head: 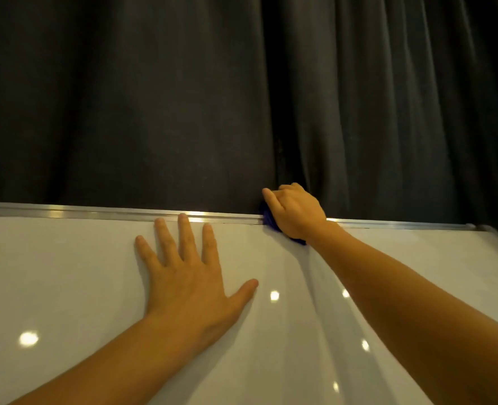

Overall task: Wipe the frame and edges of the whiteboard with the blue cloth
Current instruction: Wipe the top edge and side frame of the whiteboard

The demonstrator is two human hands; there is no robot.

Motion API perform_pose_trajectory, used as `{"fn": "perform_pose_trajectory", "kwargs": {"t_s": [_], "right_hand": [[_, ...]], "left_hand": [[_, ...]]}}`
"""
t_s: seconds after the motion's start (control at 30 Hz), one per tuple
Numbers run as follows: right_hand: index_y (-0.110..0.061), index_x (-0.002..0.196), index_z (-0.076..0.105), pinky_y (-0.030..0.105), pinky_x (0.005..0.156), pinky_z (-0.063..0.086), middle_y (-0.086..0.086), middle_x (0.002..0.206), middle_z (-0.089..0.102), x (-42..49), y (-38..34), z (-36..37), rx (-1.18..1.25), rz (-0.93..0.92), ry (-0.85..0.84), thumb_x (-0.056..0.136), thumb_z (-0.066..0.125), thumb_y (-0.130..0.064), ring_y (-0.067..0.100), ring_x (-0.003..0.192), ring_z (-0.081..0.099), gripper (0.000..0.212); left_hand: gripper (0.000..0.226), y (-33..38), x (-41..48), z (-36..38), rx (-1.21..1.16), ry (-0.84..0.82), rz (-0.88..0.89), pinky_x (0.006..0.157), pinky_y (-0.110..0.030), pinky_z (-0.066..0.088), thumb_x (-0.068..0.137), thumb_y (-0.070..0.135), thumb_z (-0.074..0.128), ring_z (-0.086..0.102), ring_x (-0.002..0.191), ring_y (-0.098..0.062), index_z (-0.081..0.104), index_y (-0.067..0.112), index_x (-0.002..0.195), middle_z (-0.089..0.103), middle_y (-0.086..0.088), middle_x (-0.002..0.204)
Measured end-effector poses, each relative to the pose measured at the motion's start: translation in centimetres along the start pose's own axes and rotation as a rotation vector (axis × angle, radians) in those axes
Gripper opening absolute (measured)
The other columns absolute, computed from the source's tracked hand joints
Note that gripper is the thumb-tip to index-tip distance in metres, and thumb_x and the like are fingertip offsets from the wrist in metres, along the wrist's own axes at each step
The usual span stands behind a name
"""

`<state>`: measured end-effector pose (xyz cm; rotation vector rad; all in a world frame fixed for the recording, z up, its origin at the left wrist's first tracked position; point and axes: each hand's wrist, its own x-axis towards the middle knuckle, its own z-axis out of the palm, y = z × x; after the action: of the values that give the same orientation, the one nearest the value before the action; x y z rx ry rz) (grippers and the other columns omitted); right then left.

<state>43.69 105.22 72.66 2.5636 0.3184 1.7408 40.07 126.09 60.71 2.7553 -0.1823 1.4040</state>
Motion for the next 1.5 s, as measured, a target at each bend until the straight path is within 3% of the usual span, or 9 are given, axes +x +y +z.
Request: {"fn": "perform_pose_trajectory", "kwargs": {"t_s": [0.3, 0.5, 0.7, 0.83, 0.93, 1.07, 1.17, 1.3, 1.5], "right_hand": [[-0.026, 0.103, 0.057, 0.034, 0.068, 0.04, -0.004, 0.088, 0.05, 0.0, 2.8, 0.4, 0.084, -0.41, 0.017, 0.102, 0.024, -0.043, 0.016, 0.083, 0.043, 0.037], [-0.017, 0.115, 0.058, 0.036, 0.087, 0.044, 0.005, 0.112, 0.053, -3.3, 12.3, -0.4, 0.043, -0.08, 0.081, 0.102, 0.03, -0.041, 0.022, 0.101, 0.047, 0.039], [-0.013, 0.119, 0.059, 0.02, 0.08, 0.042, 0.008, 0.115, 0.062, -5.1, 7.3, 0.9, 0.538, -0.01, 0.024, 0.096, 0.031, -0.044, 0.013, 0.095, 0.052, 0.048], [-0.012, 0.119, 0.057, 0.031, 0.085, 0.043, 0.011, 0.115, 0.06, -5.1, 11.1, -0.2, 0.121, -0.205, -0.061, 0.101, 0.039, -0.029, 0.026, 0.102, 0.053, 0.031], [-0.017, 0.136, 0.045, 0.037, 0.095, 0.042, 0.01, 0.128, 0.053, -5.9, 14.0, -0.6, -0.095, -0.003, -0.132, 0.102, 0.034, -0.041, 0.029, 0.115, 0.047, 0.043], [-0.029, 0.149, 0.024, 0.041, 0.114, 0.017, 0.002, 0.153, 0.03, -7.1, 10.6, 1.5, 0.173, 0.08, -0.078, 0.082, 0.012, -0.083, 0.026, 0.141, 0.021, 0.087], [-0.029, 0.152, 0.014, 0.035, 0.117, -0.004, -0.003, 0.161, 0.016, -7.6, 12.4, 1.4, 0.11, -0.076, -0.09, 0.085, 0.015, -0.082, 0.016, 0.148, 0.004, 0.085], [-0.024, 0.155, 0.002, 0.034, 0.117, -0.008, -0.005, 0.164, -0.002, -8.8, 19.8, -0.1, 0.055, 0.048, -0.158, 0.086, 0.016, -0.077, 0.013, 0.148, -0.009, 0.088], [-0.026, 0.154, -0.003, 0.031, 0.114, -0.016, -0.008, 0.163, -0.008, -8.8, 20.5, 1.1, 0.047, -0.207, -0.141, 0.083, 0.01, -0.083, 0.008, 0.145, -0.021, 0.092]], "left_hand": [[0.121, 11.6, 1.5, 1.2, 0.008, 0.01, -0.053, 0.107, -0.071, -0.013, 0.053, 0.096, -0.011, -0.025, 0.141, -0.048, -0.023, 0.023, 0.148, -0.027, -0.012, 0.159], [0.106, 11.7, 1.5, 2.1, 0.007, 0.053, -0.016, 0.109, -0.07, -0.013, 0.051, 0.093, -0.021, -0.027, 0.141, -0.047, -0.047, 0.022, 0.126, -0.033, -0.013, 0.156], [0.108, 12.2, 1.3, 1.9, 0.017, 0.049, -0.031, 0.109, -0.072, -0.007, 0.054, 0.089, -0.019, -0.024, 0.141, -0.05, -0.04, 0.02, 0.133, -0.031, -0.015, 0.156], [0.107, 11.7, 1.3, 1.6, 0.023, 0.029, -0.018, 0.109, -0.073, -0.008, 0.052, 0.088, -0.024, -0.022, 0.141, -0.051, -0.041, 0.018, 0.13, -0.031, -0.016, 0.156], [0.111, 11.9, 1.4, 1.7, 0.032, 0.028, -0.005, 0.108, -0.073, -0.007, 0.051, 0.087, -0.027, -0.018, 0.142, -0.051, -0.037, 0.015, 0.135, -0.029, -0.016, 0.157], [0.116, 14.8, 1.9, 1.2, 0.018, 0.017, 0.017, 0.108, -0.073, -0.008, 0.056, 0.088, -0.016, -0.023, 0.142, -0.049, -0.026, 0.017, 0.147, -0.029, -0.018, 0.156], [0.109, 17.3, 1.9, 1.2, -0.021, 0.014, 0.08, 0.109, -0.072, -0.01, 0.056, 0.088, -0.014, -0.026, 0.142, -0.046, -0.035, 0.021, 0.138, -0.032, -0.014, 0.156], [0.103, 20.4, 1.3, 2.3, -0.021, -0.05, 0.142, 0.108, -0.071, -0.012, 0.052, 0.09, -0.014, -0.031, 0.14, -0.044, -0.053, 0.021, 0.117, -0.043, -0.01, 0.15], [0.113, 26.2, 2.1, 2.7, 0.073, -0.065, 0.007, 0.103, -0.076, -0.014, 0.052, 0.093, -0.014, -0.026, 0.141, -0.048, -0.044, 0.01, 0.122, -0.028, -0.017, 0.157]]}}
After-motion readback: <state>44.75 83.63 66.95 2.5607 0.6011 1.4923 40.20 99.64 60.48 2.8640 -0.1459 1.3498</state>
